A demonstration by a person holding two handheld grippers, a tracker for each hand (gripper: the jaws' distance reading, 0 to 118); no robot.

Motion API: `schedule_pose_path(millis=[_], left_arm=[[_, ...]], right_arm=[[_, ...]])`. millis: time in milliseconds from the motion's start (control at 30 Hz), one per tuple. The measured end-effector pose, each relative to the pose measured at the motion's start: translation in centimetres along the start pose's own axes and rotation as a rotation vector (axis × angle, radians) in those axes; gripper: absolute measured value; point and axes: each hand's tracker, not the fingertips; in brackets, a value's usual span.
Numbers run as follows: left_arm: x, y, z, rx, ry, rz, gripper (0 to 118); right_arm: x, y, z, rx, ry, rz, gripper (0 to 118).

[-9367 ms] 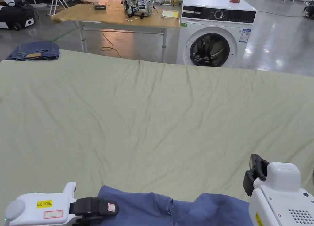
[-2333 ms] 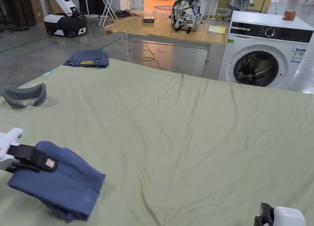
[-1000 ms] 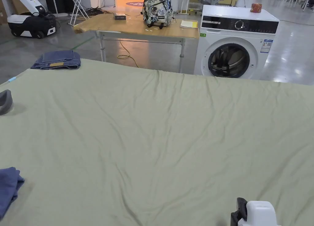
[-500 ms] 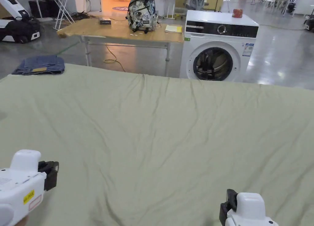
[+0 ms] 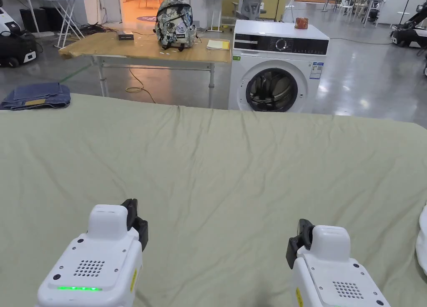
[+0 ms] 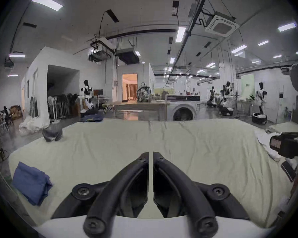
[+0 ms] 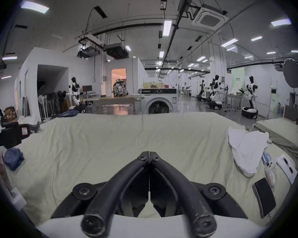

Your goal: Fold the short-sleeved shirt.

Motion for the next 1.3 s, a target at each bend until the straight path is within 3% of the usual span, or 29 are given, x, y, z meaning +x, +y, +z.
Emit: schedule_pose_path(millis=[967, 1067, 1167, 1200, 1300], left_arm=[[-0.5, 0.1, 1.5, 0.074, 0.087, -0.043, 0], [-0.7, 0.3, 1.4, 0.078, 0.093, -0.036, 24], [-1.0, 0.5, 1.3, 0.079, 0.085, -0.023, 64], [-1.1, 0.6, 1.3, 0.076, 0.085, -0.023, 70], [-1.3, 0.8, 1.6, 0.101, 0.087, -0.027, 77]], right_arm=[[-0.4, 0.1, 0.8, 0.135, -0.029, 0.034, 0], [-0.5, 0.2, 0.9, 0.148, -0.033, 0.041, 20], [-0.6, 0.4, 0.9, 0.163, -0.032, 0.045, 64], [-0.7, 0.4, 0.9, 0.166, -0.04, 0.05, 77], [-0.7, 0.7, 0.9, 0.186, -0.056, 0.053, 89]])
